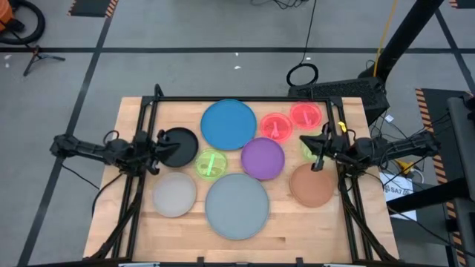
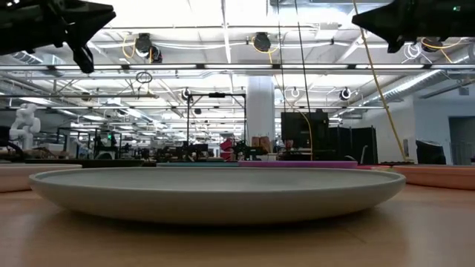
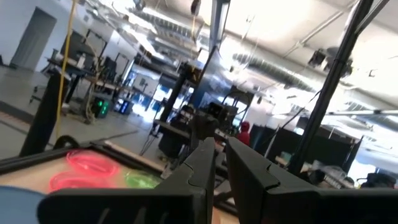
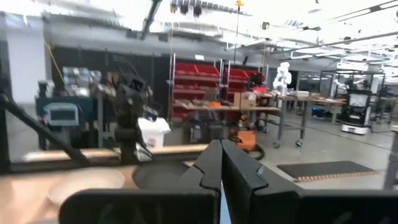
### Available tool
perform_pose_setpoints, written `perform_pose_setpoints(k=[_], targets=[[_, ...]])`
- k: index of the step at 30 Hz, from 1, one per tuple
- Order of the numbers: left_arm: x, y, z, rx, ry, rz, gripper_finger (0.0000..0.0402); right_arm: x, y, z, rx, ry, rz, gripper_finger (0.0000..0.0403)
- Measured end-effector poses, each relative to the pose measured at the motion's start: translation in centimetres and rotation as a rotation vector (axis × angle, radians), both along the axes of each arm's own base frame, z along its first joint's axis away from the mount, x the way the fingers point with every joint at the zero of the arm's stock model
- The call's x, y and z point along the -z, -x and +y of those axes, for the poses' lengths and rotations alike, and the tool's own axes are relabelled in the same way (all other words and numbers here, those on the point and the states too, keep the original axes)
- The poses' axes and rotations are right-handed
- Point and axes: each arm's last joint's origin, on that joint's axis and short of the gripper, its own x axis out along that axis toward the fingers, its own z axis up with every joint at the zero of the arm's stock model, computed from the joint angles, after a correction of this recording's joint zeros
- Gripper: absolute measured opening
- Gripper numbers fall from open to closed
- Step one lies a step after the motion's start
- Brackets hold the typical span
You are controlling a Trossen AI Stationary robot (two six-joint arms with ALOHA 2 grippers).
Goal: Stack plastic plates
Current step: Stack the gray plate on top of the blue plate
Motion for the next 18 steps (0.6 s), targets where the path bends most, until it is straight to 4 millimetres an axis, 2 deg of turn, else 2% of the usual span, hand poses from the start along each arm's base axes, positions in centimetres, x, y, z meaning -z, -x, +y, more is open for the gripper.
perform_pose_setpoints(k=[9, 14, 18], targets=[[-2.7, -3.3, -0.6, -0.006, -0.017, 0.166, 0.0047, 0.0, -0.2, 0.0, 0.019, 0.024, 0.027, 0.0], [-3.6, -6.4, -1.2, -0.007, -0.041, 0.37, 0.0047, 0.1, -0.2, 0.0, 0.019, 0.027, 0.039, 0.0], [-3.5, -9.3, -1.7, -0.009, -0.066, 0.555, 0.0047, 0.2, -0.2, 0.0, 0.019, 0.031, 0.057, 0.0]])
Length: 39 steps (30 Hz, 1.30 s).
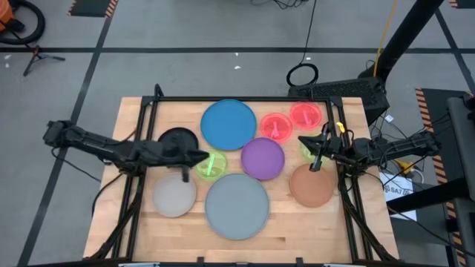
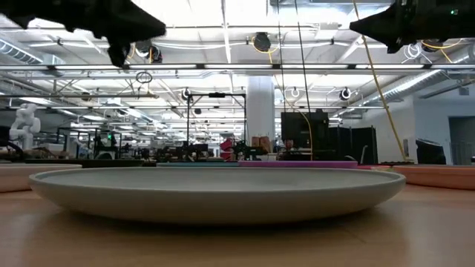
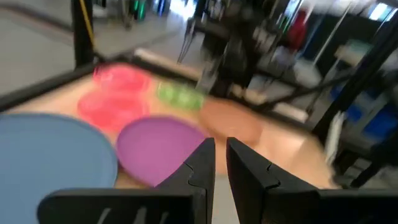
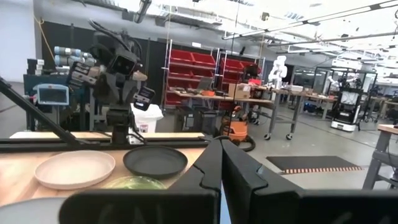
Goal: Stack plastic plates
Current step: Stack the gray plate on top of the blue plate
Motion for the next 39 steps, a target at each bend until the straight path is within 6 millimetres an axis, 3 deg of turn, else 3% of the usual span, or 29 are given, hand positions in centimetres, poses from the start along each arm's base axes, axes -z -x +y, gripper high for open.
perform_pose_setpoints(k=[7, 13, 22, 27, 39], targets=[[1.8, -5.3, -1.0, 0.011, -0.085, 0.276, 0.0047, 0.1, 0.0, 0.0, -0.001, 0.001, 0.012, 0.0], [4.7, -8.9, -1.7, 0.037, -0.169, 0.481, 0.0047, 0.2, 0.0, 0.0, -0.001, 0.001, 0.019, 0.0], [7.6, -12.9, -2.1, 0.069, -0.218, 0.596, 0.0047, 0.2, 0.0, 0.0, -0.001, 0.002, 0.025, 0.0], [8.3, -13.8, -1.6, 0.055, -0.217, 0.657, 0.0047, 0.3, 0.0, 0.0, -0.001, 0.002, 0.028, 0.0], [8.6, -13.9, -0.7, 0.075, -0.158, 0.69, 0.0047, 0.5, -0.1, 0.0, -0.001, 0.007, 0.055, 0.0]])
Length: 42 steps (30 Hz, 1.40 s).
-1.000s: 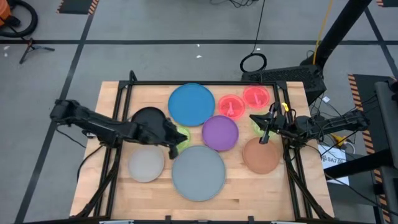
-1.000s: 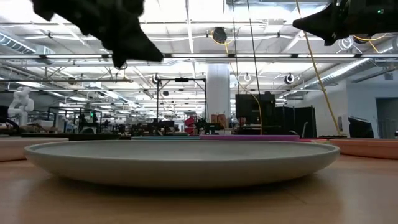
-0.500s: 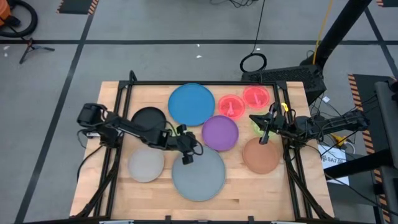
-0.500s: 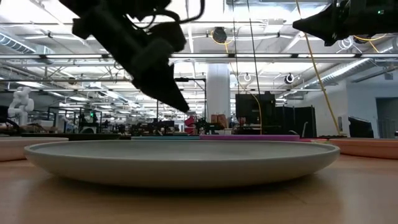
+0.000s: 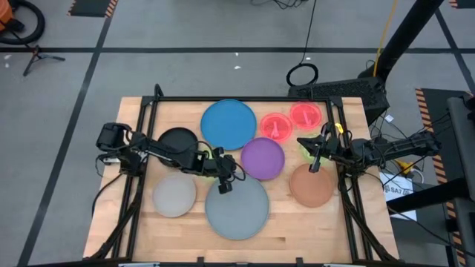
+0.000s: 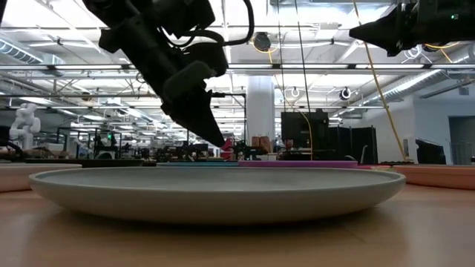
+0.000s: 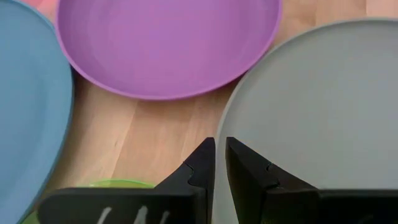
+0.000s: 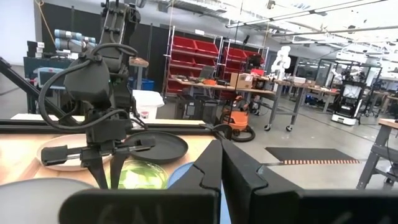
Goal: Stack plastic plates
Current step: Stack the gray plate on top of the blue plate
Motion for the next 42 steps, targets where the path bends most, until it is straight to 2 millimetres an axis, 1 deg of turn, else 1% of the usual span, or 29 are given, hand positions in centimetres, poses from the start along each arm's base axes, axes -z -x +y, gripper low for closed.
perform_pose_setpoints(k=[5, 8, 14, 17, 19, 21, 24, 30, 34, 37, 40, 42], targets=[[0.0, 0.0, 0.2, -0.007, 0.001, 0.0, 0.0047, 0.0, 0.0, 0.0, 0.0, 0.0, 0.001, 0.0], [0.0, 0.0, 0.3, -0.04, -0.025, 0.001, 0.0047, 0.0, 0.0, 0.0, 0.0, 0.0, 0.002, 0.0], [0.3, 0.3, 0.4, 0.004, -0.05, 0.049, 0.0046, 0.0, 0.0, 0.0, 0.0, 0.0, 0.002, 0.0], [0.2, 0.3, 0.4, -0.003, -0.045, 0.045, 0.0034, 0.0, 0.0, 0.0, 0.0, 0.0, 0.002, 0.0], [0.2, 0.2, 0.4, -0.047, -0.022, 0.024, 0.0027, 0.0, 0.0, 0.0, 0.0, 0.0, 0.002, 0.0], [0.2, 0.2, 0.4, -0.053, -0.016, 0.026, 0.0027, 0.0, 0.0, 0.0, 0.0, 0.0, 0.002, 0.0], [0.2, 0.3, 0.4, -0.041, -0.003, 0.032, 0.0049, 0.0, 0.0, 0.0, 0.0, 0.001, 0.005, 0.0], [0.2, 0.2, 0.4, -0.032, -0.018, 0.031, 0.0133, 0.1, 0.0, 0.0, -0.001, 0.003, 0.014, 0.0], [0.7, 0.0, 0.5, -0.046, -0.058, 0.027, 0.0173, 0.1, 0.0, 0.0, 0.0, 0.003, 0.015, 0.0], [1.7, -0.3, 0.4, -0.036, -0.069, 0.048, 0.0185, 0.2, 0.0, 0.0, 0.0, 0.004, 0.019, 0.0], [2.6, -0.4, 0.4, -0.028, -0.065, 0.067, 0.0186, 0.2, 0.0, 0.0, -0.001, 0.004, 0.02, 0.0], [2.8, -0.5, 0.4, -0.029, -0.063, 0.066, 0.0186, 0.2, 0.0, 0.0, 0.0, 0.004, 0.02, 0.0]])
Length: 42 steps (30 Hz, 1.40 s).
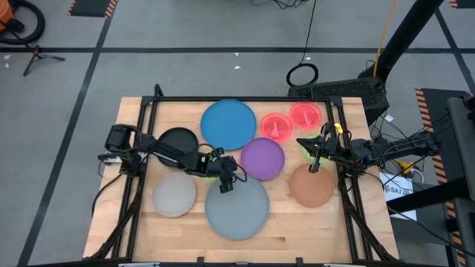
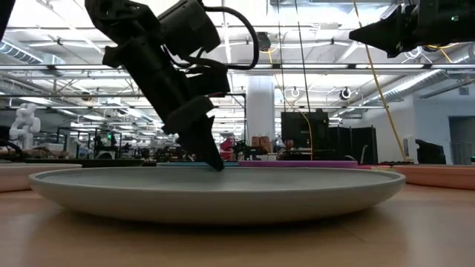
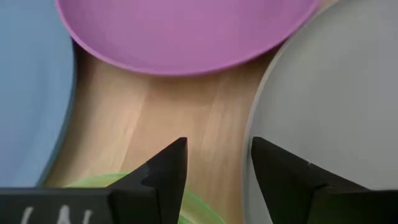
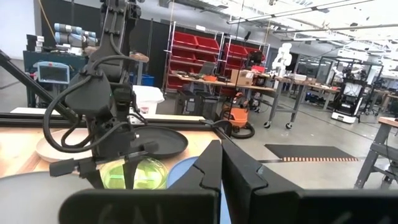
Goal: Stack plastic plates
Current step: Stack the gray plate on top of the blue plate
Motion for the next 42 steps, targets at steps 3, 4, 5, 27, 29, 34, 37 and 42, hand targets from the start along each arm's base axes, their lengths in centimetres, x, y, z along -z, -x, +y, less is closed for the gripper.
perform_pose_setpoints(k=[3, 4, 5, 27, 29, 34, 37, 42], targets=[[0.3, 0.0, 0.0, 0.0, 0.001, 0.007, 0.0186, 0.0, 0.0, 0.0, 0.0, 0.0, 0.0, 0.0], [0.3, 0.0, 0.0, 0.001, 0.002, 0.008, 0.0186, 0.0, 0.0, 0.0, 0.0, 0.0, 0.0, 0.0], [0.3, 0.0, 0.0, 0.001, 0.002, 0.008, 0.0186, 0.0, 0.0, 0.0, 0.0, 0.0, 0.0, 0.0], [0.8, 0.0, -1.4, 0.092, 0.078, 0.03, 0.0178, 0.0, 0.0, 0.0, 0.0, 0.0, 0.0, 0.0], [0.8, 0.0, -1.5, 0.097, 0.075, 0.031, 0.0161, 0.0, 0.0, 0.0, 0.0, 0.0, 0.0, 0.0], [0.8, 0.1, -1.4, 0.089, 0.078, 0.036, 0.0105, 0.0, 0.0, 0.0, 0.0, 0.0, 0.0, 0.0], [0.8, 0.1, -1.4, 0.089, 0.079, 0.036, 0.0075, 0.0, 0.0, 0.0, 0.0, 0.001, 0.0, 0.0], [0.7, 0.1, -1.4, 0.09, 0.079, 0.034, 0.003, 0.0, 0.0, 0.0, 0.0, 0.002, 0.0, 0.0]])
